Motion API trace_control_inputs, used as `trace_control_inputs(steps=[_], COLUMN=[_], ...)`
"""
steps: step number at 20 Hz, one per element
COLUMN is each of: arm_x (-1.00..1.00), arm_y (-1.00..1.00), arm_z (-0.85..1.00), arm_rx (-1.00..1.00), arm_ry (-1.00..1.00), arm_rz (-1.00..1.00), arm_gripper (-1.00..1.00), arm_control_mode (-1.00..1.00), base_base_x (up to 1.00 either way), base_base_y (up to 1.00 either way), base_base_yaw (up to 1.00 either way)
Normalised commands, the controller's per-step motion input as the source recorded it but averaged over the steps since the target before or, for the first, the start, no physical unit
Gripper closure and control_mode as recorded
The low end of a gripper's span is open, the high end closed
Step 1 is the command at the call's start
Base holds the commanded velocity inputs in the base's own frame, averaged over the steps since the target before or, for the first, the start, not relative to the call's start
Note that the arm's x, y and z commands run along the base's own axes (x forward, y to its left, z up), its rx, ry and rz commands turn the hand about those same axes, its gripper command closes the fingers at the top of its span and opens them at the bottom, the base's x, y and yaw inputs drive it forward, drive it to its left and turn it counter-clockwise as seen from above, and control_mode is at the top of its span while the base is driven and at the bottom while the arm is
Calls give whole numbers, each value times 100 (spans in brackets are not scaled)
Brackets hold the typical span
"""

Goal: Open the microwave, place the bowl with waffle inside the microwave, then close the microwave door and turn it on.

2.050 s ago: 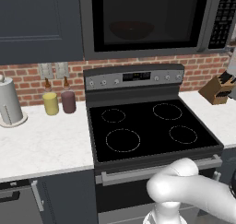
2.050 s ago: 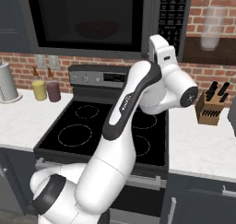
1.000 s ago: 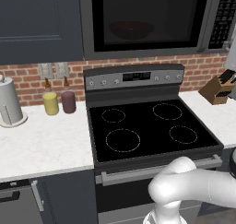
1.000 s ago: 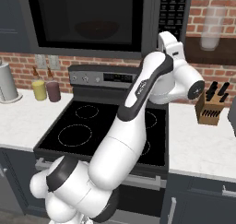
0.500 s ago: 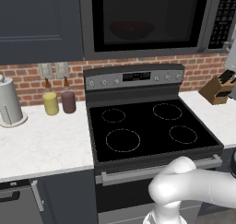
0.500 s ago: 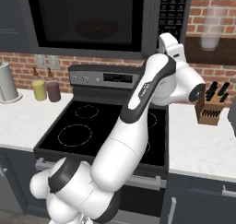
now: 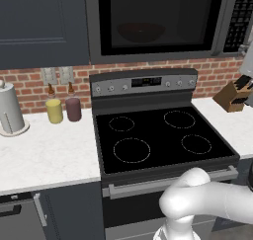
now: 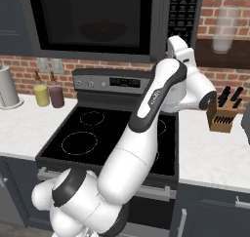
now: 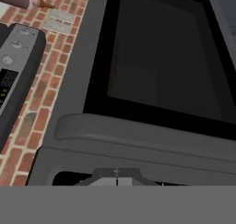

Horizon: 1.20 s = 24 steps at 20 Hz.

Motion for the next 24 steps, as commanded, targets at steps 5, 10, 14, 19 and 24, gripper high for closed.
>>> trace_control_inputs(steps=[5,10,14,19,24], arm_x=[4,14,30,36,39], arm_y=[8,0,0,0,-2], arm_z=[-2,0,-1,-10,-25], arm_rx=[0,0,0,0,0], arm_ry=[0,0,0,0,0], arm_rz=[0,0,0,-1,-1], arm_gripper=[100,100,100,100,100], arm_control_mode=[-100,-100,-100,-100,-100], base_base_x=[0,0,0,0,0], base_base_y=[0,0,0,0,0], base_base_yaw=[0,0,0,0,0])
